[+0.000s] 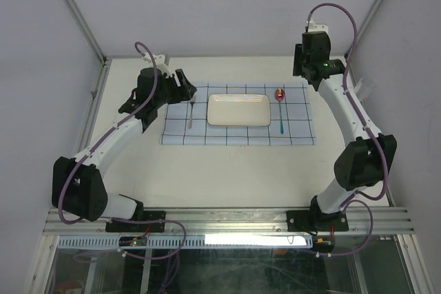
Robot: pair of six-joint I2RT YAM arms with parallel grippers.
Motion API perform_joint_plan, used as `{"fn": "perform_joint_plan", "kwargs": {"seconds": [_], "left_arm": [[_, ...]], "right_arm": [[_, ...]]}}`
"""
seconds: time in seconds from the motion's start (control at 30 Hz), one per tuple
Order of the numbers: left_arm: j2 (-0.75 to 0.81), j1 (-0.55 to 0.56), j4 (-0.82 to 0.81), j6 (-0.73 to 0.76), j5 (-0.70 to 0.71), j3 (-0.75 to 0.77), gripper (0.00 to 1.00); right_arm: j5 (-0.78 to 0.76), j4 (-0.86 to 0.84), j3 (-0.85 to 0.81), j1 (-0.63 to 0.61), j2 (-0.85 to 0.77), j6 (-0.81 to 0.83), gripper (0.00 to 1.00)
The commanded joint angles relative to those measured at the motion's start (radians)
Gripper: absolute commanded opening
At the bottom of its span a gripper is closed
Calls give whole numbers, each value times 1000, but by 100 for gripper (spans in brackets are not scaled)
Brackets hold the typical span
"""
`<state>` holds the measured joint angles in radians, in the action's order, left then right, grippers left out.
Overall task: Set the dinner table for one person
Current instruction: Place the fork on the napkin, then adjust the spoon with the napkin.
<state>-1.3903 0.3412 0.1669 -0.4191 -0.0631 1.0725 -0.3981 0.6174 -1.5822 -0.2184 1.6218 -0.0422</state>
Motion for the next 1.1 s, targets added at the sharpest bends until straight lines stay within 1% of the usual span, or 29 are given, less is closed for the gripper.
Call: {"fn": "perform_joint_plan", "kwargs": {"seconds": [0.0,0.13,0.23,0.37,0.67,0.87,1.07], "left_arm": [[43,7,-146,-38,-43,-54,66],[36,8,-168,-44,-81,-83,66],[34,7,-188,-48,-97,-105,66],[37,7,-211,-48,-117,-146,66],[35,6,-222,-39,-152,-172,66],[28,6,-243,-47,-170,-186,67],[12,6,-268,-61,-193,-201,67]], "right_arm": [[-76,44,-92,24,15,8,59],[-94,66,-131,41,18,12,59],[-105,109,-191,44,32,18,59],[-145,140,-252,47,48,61,60],[-147,298,-453,125,167,116,60],[-143,337,-479,179,179,139,60],[-137,337,-468,240,146,128,60]]}}
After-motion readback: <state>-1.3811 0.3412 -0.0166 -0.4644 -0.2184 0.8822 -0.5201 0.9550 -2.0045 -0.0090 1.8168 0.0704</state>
